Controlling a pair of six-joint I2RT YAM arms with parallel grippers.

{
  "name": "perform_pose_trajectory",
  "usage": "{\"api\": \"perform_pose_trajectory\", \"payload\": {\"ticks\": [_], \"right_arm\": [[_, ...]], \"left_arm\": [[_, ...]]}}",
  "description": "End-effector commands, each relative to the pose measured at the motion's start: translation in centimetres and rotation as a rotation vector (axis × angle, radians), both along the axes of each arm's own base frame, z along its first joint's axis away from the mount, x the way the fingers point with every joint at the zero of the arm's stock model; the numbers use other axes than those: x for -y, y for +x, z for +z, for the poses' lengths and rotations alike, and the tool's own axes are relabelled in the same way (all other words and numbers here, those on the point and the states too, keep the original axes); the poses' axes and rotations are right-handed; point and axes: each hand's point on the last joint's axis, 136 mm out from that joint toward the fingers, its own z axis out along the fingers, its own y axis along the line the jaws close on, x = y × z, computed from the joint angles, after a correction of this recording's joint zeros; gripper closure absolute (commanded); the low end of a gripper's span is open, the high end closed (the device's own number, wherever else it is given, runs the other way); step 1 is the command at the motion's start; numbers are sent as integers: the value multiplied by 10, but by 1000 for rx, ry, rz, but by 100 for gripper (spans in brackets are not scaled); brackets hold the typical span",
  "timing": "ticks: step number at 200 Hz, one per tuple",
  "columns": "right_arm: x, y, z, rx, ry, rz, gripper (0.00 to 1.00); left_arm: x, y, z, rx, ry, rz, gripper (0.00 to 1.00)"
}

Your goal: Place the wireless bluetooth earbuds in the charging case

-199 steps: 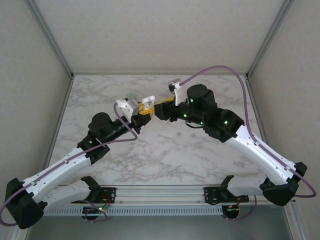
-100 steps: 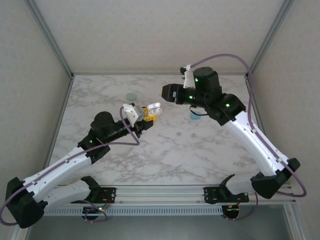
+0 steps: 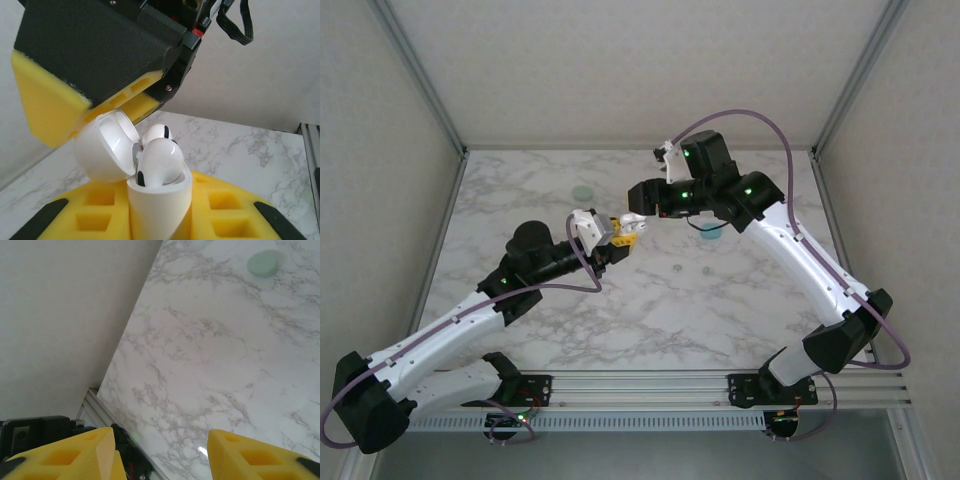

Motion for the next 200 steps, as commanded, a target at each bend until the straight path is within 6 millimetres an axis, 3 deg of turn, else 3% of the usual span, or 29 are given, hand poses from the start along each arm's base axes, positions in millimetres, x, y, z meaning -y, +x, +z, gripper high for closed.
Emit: {"api": "perform_pose_trajectory", "payload": {"ticks": [1, 61, 78, 91, 115, 126, 169, 200], "right_arm": [[7, -23, 8, 4, 13, 63, 47], [23, -30, 6, 33, 8, 17, 47], [40, -22, 9, 106, -18, -77, 47], [69, -7, 5, 174, -84, -250, 46], [135, 11, -21, 206, -209, -571, 43], [155, 11, -36, 171, -228, -654, 42], [174, 1, -83, 49, -215, -700, 41], [182, -8, -102, -4, -231, -721, 41]], "left_arm": [[-1, 3, 25, 42, -53, 24, 95], [-3, 8, 22, 7, -55, 53, 95], [-3, 12, 15, -20, -38, 70, 94], [-4, 24, 3, -88, -19, 127, 94], [4, 47, -32, -282, 7, 192, 94], [14, 57, -53, -394, 35, 196, 94], [57, 99, -128, -750, 124, 233, 93], [92, 134, -182, -1040, 158, 221, 93]]}}
